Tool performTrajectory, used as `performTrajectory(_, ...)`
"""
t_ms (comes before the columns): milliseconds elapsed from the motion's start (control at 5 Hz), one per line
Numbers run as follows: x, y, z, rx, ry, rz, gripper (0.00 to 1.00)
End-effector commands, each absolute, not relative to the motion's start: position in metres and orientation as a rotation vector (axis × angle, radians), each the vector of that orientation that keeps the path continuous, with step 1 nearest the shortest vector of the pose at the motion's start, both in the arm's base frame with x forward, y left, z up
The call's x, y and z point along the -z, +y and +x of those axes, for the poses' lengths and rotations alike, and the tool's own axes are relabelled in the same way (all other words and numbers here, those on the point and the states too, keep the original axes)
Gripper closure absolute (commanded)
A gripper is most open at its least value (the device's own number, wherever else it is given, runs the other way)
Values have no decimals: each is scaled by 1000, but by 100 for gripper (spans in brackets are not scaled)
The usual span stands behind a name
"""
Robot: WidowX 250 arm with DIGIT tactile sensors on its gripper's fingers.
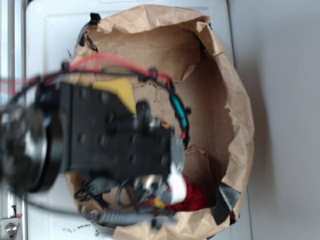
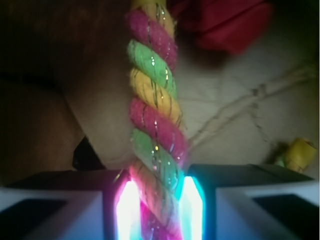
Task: Grab the multicolored rope.
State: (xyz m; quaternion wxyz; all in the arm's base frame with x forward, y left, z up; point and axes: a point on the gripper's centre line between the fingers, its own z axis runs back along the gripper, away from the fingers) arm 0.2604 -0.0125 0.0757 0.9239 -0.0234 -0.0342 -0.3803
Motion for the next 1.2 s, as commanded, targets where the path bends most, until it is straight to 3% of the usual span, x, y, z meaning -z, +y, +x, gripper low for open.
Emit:
performTrajectory(0,-145,21,272,441,-181,102,100)
performTrajectory(200,-161,27,275,324,-173,123,100)
performTrajectory(600,-189,27,271,176,-220,60,100)
performTrajectory(1000,-198,17,262,128,-233,85,100)
